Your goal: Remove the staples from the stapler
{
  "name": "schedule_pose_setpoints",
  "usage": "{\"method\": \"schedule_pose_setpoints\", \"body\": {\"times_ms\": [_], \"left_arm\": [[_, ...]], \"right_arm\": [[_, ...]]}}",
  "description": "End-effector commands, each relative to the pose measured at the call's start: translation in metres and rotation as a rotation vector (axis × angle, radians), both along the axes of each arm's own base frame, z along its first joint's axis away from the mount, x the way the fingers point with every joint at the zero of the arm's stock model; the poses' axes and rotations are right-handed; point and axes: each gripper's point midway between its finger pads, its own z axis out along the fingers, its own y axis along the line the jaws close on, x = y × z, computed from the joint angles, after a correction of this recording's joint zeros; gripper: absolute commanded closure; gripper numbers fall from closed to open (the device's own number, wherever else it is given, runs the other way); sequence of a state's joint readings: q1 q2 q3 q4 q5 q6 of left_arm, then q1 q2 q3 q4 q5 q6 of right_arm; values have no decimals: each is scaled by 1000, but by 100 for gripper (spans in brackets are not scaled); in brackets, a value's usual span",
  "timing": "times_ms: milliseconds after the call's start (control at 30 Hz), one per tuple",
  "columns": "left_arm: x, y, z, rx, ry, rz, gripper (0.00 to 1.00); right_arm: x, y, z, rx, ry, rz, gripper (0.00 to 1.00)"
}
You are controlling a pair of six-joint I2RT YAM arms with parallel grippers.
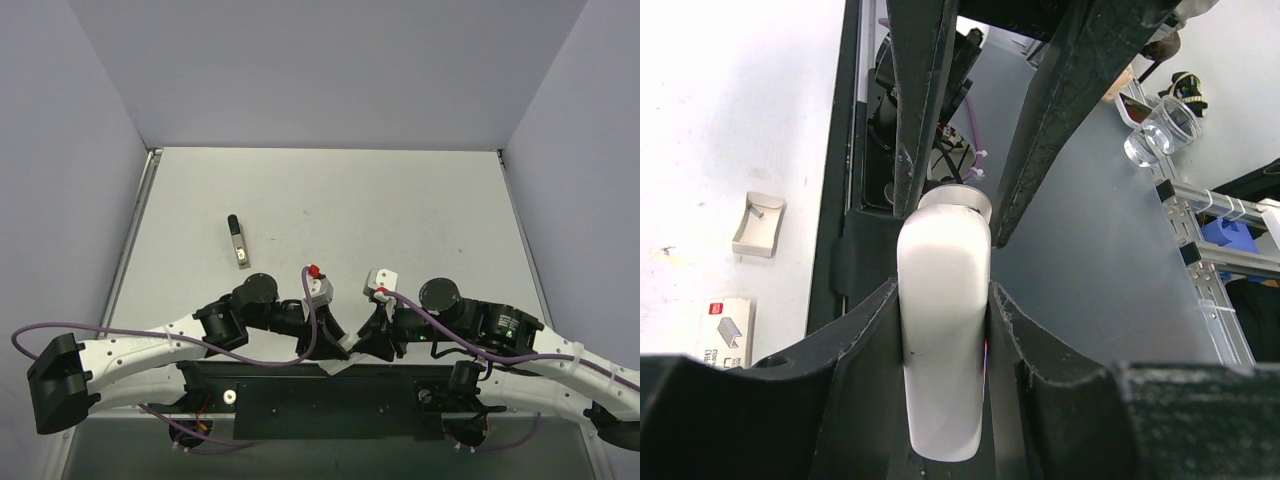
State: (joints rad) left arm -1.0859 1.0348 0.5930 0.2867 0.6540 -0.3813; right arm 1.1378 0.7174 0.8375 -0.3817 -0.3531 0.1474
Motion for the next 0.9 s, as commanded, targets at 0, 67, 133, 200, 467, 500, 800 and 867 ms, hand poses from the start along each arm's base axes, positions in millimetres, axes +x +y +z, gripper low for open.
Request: {"method": "schedule_pose_setpoints", "body": {"times_ms": [0, 67, 133, 200, 467, 500, 800, 867], "left_arm": [[4, -2, 40, -125, -82, 27, 100], [5, -1, 43, -132, -87, 31, 100], [5, -1, 45, -137, -90, 32, 100], [5, -1, 46, -137, -93, 33, 100], [8, 1, 50, -142, -106, 58, 100], [9, 1, 50, -140, -109, 64, 100], [10, 2, 52, -144, -114, 75, 100], [9, 2, 54, -152, -112, 71, 100]], "right_arm": [[-11, 8, 4, 38, 20, 62, 74], [-13, 9, 3, 38, 26, 68, 73], [-13, 9, 2, 35, 30, 70, 73], [-13, 10, 0, 31, 33, 73, 73], [-19, 10, -4, 25, 49, 94, 71], [-20, 10, -5, 23, 51, 97, 69], [-22, 9, -6, 26, 54, 101, 65], [-23, 9, -6, 28, 54, 104, 66]]}}
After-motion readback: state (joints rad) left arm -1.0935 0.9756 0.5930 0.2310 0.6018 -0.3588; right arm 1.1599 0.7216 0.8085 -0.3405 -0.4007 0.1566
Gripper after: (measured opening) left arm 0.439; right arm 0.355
